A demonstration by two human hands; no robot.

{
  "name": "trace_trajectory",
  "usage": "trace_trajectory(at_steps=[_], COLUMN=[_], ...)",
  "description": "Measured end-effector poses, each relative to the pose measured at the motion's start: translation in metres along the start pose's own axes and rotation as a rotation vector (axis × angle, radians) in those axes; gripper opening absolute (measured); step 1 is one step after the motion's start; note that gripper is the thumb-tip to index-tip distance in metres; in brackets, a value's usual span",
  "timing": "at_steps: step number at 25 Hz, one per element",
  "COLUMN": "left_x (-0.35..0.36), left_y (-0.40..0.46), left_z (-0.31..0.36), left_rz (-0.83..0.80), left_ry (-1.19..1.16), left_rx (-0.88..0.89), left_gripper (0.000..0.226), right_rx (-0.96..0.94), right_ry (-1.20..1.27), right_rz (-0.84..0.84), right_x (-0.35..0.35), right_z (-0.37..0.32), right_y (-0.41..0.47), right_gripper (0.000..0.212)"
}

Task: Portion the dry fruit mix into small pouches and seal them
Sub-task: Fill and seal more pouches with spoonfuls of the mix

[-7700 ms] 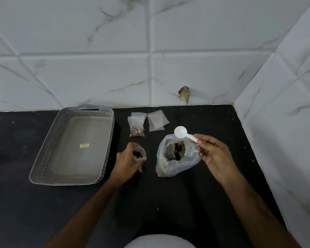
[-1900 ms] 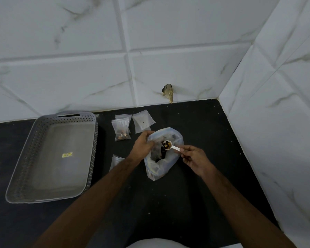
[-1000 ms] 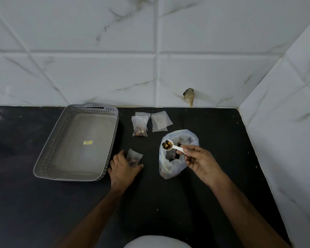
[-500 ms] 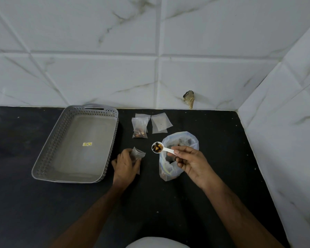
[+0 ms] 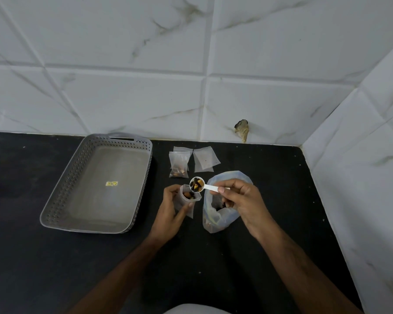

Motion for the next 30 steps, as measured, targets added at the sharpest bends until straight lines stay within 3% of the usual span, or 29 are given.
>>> trace_trajectory(at_steps=[4, 6, 9, 13, 15, 18, 22, 30], left_x=[-0.003, -0.004, -0.004, -0.002, -0.003, -0.005, -0.006, -0.006], left_y=[0.007, 0.010, 0.014, 0.016, 0.017, 0.019, 0.022, 0.022], left_z=[0.023, 0.033, 0.044, 0.055, 0.060, 0.065, 0.068, 0.068], left_rz=[0.028, 0.055, 0.091, 0.091, 0.102, 0.118, 0.109, 0.097], left_ry=[-0.123, -0.175, -0.214, -0.241, -0.245, -0.240, -0.248, -0.222], left_rx=[0.046, 0.074, 0.100, 0.125, 0.137, 0.160, 0.162, 0.159], left_gripper=[0.053, 0.053, 0.052, 0.053, 0.053, 0.053, 0.054, 0.054], right_rx=[-0.161, -0.381, -0.867, -1.223, -1.306, -1.144, -0.613, -0.322], right_ry=[-0.279, -0.530, -0.936, -1.316, -1.348, -1.072, -0.475, 0.034], right_rz=[-0.056, -0.110, -0.273, -0.429, -0.441, -0.312, -0.016, 0.105], right_x=[0.004, 0.008, 0.015, 0.017, 0.017, 0.014, 0.002, -0.017], right_z=[-0.027, -0.037, -0.043, -0.039, -0.040, -0.048, -0.053, -0.046], right_y=[-0.010, -0.014, -0.024, -0.031, -0.033, -0.036, -0.031, -0.023], right_gripper=[0.018, 0.019, 0.024, 0.029, 0.028, 0.023, 0.022, 0.020])
Point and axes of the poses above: each hand's wrist, its own y-axis towards the middle knuckle, its own x-axis out of the palm, z = x × y, the point moved 4 cm from there along y, towards the middle knuckle, and after that the axes turned 15 degrees about y, right-handed, at the moved point
